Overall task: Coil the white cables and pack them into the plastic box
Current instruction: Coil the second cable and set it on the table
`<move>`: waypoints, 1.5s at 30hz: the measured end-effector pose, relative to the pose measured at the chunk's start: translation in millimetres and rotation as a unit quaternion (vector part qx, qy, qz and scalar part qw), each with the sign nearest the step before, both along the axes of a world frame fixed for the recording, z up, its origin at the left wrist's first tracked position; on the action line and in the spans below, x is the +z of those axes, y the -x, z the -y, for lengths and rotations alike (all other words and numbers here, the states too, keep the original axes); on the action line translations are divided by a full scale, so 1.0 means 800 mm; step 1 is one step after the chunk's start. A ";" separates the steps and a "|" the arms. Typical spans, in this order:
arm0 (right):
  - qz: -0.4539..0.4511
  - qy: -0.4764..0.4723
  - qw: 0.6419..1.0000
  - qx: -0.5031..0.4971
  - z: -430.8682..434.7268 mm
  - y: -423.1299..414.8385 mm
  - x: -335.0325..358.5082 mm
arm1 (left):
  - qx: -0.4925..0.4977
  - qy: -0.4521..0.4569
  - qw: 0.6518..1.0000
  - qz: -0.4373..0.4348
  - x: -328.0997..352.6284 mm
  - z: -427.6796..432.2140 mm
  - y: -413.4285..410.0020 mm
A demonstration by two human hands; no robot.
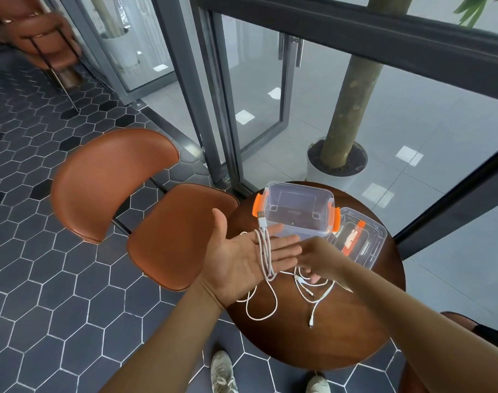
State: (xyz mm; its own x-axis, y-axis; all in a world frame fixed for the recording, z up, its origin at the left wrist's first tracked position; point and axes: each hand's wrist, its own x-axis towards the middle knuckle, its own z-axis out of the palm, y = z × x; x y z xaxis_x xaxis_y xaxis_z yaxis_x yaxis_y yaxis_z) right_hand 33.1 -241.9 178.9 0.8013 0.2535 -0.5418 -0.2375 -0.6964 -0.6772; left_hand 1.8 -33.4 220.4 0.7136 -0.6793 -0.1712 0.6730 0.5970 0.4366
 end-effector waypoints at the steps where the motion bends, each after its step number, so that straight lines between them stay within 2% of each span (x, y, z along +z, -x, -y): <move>1: -0.013 0.006 1.000 0.000 -0.002 -0.007 0.003 | -0.019 0.008 1.000 0.010 0.003 0.002 0.002; 3: -0.023 0.021 0.999 0.043 -0.006 -0.017 0.011 | -0.065 0.002 0.997 0.032 0.007 0.005 0.004; 5: 0.003 0.032 0.995 0.095 -0.012 -0.031 0.025 | -0.106 -0.024 0.993 0.039 0.008 0.006 0.003; 10: 0.054 -0.058 0.993 0.090 -0.021 -0.058 0.091 | -0.148 -0.155 0.977 0.021 0.000 0.006 0.000; 13: 0.162 0.030 0.975 0.152 -0.031 -0.055 0.113 | -0.119 -0.221 0.968 0.001 -0.004 0.007 -0.004; 16: 0.315 0.159 0.920 0.170 -0.039 -0.038 0.114 | -0.070 -0.271 0.960 -0.002 -0.007 0.011 -0.009; 18: 0.380 0.170 0.901 0.125 -0.041 -0.023 0.108 | -0.018 -0.262 0.965 -0.027 -0.013 0.014 -0.012; 19: 0.389 0.143 0.906 0.089 -0.041 -0.014 0.104 | 0.012 -0.240 0.970 -0.043 -0.016 0.014 -0.013; 23: 0.291 -0.018 0.956 -0.020 -0.049 0.028 0.079 | 0.090 -0.096 0.989 -0.074 -0.024 0.014 -0.018; 26: 0.232 -0.112 0.964 -0.059 -0.053 0.053 0.052 | 0.123 -0.078 0.986 -0.081 -0.021 0.018 -0.020; 31: 0.268 -0.064 0.959 -0.064 -0.049 0.083 0.017 | 0.190 -0.065 0.974 -0.103 -0.008 0.027 -0.023; 33: 0.275 -0.075 0.957 -0.051 -0.043 0.084 0.006 | 0.184 -0.048 0.976 -0.107 -0.006 0.028 -0.022; 35: 0.279 -0.044 0.957 -0.063 -0.035 0.076 0.001 | 0.168 -0.036 0.979 -0.109 -0.008 0.029 -0.020; 37: 0.207 -0.033 0.975 -0.073 -0.029 0.067 0.005 | 0.166 -0.035 0.979 -0.113 -0.011 0.029 -0.018; 38: 0.142 -0.077 0.983 -0.087 -0.030 0.063 0.009 | 0.168 -0.031 0.978 -0.116 -0.012 0.029 -0.017; 39: 0.075 -0.151 0.978 -0.120 -0.031 0.060 0.011 | 0.169 -0.029 0.978 -0.117 -0.012 0.029 -0.017; 41: -0.040 -0.296 0.931 -0.210 -0.033 0.056 0.010 | 0.153 -0.028 0.982 -0.109 -0.008 0.030 -0.016; 43: -0.100 -0.385 0.879 -0.264 -0.036 0.054 0.012 | 0.132 -0.044 0.985 -0.101 -0.002 0.030 -0.013; 45: -0.125 -0.430 0.848 -0.284 -0.040 0.055 0.017 | 0.123 -0.065 0.985 -0.097 0.003 0.029 -0.012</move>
State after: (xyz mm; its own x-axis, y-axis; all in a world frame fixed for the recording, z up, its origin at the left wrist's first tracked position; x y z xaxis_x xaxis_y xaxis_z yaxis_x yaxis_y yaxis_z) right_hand -11.0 -210.2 192.3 0.8141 0.2530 -0.5227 -0.5798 0.3036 -0.7561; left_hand 11.6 -56.6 222.5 0.7997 -0.4526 -0.3945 0.5926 0.7004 0.3979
